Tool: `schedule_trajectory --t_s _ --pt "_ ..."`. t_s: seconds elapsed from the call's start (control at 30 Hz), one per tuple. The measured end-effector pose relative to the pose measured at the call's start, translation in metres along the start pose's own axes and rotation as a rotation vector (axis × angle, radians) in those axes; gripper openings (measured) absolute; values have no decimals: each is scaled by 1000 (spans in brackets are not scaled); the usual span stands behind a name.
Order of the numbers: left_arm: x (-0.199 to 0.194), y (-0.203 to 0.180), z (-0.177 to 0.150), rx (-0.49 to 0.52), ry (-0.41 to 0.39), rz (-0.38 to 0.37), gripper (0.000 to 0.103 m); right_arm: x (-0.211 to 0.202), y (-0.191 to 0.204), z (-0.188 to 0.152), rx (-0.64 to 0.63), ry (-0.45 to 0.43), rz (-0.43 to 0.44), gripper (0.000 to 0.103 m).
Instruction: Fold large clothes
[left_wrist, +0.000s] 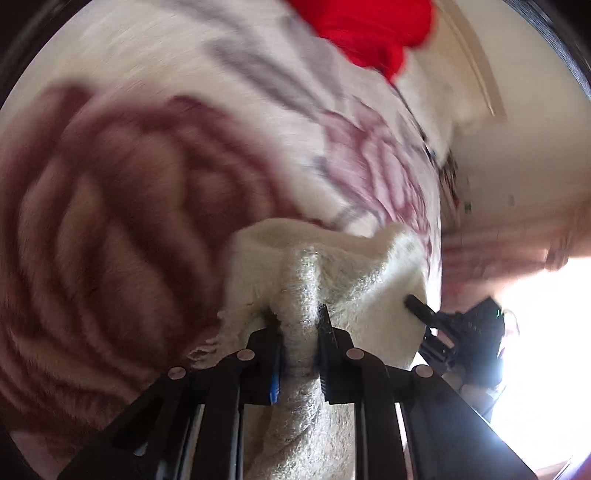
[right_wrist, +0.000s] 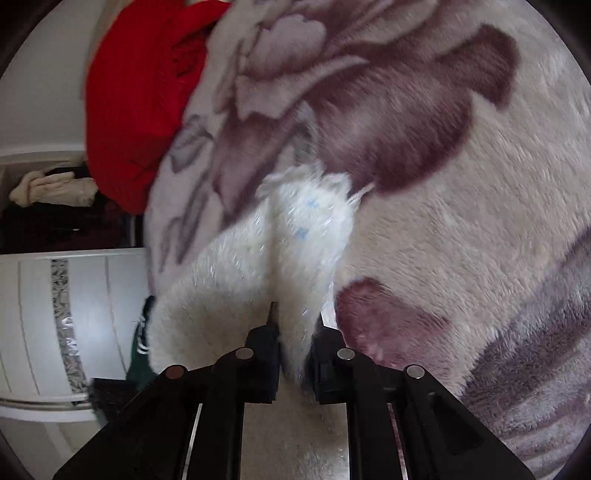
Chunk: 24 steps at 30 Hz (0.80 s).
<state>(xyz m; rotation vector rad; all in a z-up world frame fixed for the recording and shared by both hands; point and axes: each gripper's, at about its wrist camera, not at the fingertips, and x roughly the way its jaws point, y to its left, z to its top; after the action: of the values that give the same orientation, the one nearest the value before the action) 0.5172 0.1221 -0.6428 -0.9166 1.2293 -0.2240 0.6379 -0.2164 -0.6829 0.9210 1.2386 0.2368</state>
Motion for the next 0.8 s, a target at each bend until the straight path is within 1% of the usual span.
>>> schedule_trajectory --t_s 0.03,0.07,0.13,0.17,0.2,0.23,0.27,0.3,0.33,0.37,0.4,0.43,0.5,0.53,0.57,0.6,0.63,0.67,0.7,0.73,0.8 --pt "3 13 2 -37 11 -5 14 1 4 3 -27 -3 -7 13" --pt "8 24 3 -60 25 -18 14 7 6 6 -48 8 -43 13" --pt "15 31 5 -78 53 -43 15 31 4 10 -63 84 -113 13" --pt "15 29 6 -81 64 -61 19 34 3 10 -68 100 -151 14" --pt "11 24 7 -87 82 -80 22 33 5 11 -72 107 -164 14" --pt "8 21 8 -89 100 -91 27 29 7 10 -75 111 -165 15" --pt "2 14 7 -77 119 -96 31 22 10 9 -78 118 -167 21" --pt "-6 6 5 -33 120 -89 32 16 12 7 -78 120 -165 25" --pt "-12 -1 2 12 118 -59 41 6 11 3 -76 116 -157 39" --pt "-19 -5 -2 55 113 -15 52 -4 7 -3 -74 113 -149 55" --pt "-25 -10 -11 106 110 27 54 -14 4 -9 -68 105 -135 59" --pt "-22 -12 -17 128 127 27 54 -21 -1 -15 -61 102 -127 60" --pt "-5 -12 -34 164 201 29 55 -34 -14 -33 -35 109 -118 60" --pt "3 -13 -40 186 209 39 55 -36 -22 -42 -20 112 -117 60" --pt "8 -14 -45 209 194 47 54 -40 -29 -50 -12 116 -115 60" --pt "9 -15 -49 199 152 31 48 -40 -36 -60 -1 129 -111 60" --pt "6 -12 -49 147 134 -38 16 -42 -43 -70 10 139 -105 60" --pt "1 -8 -48 82 127 -129 13 -40 -50 -78 29 147 -101 60" --pt "-8 -4 -49 37 99 -191 13 -39 -58 -86 58 154 -89 60" --pt "-14 1 -50 18 74 -190 13 -46 -66 -96 71 159 -73 60" --pt "-13 30 -53 -62 66 -139 13 -49 -79 -107 111 157 -48 60"
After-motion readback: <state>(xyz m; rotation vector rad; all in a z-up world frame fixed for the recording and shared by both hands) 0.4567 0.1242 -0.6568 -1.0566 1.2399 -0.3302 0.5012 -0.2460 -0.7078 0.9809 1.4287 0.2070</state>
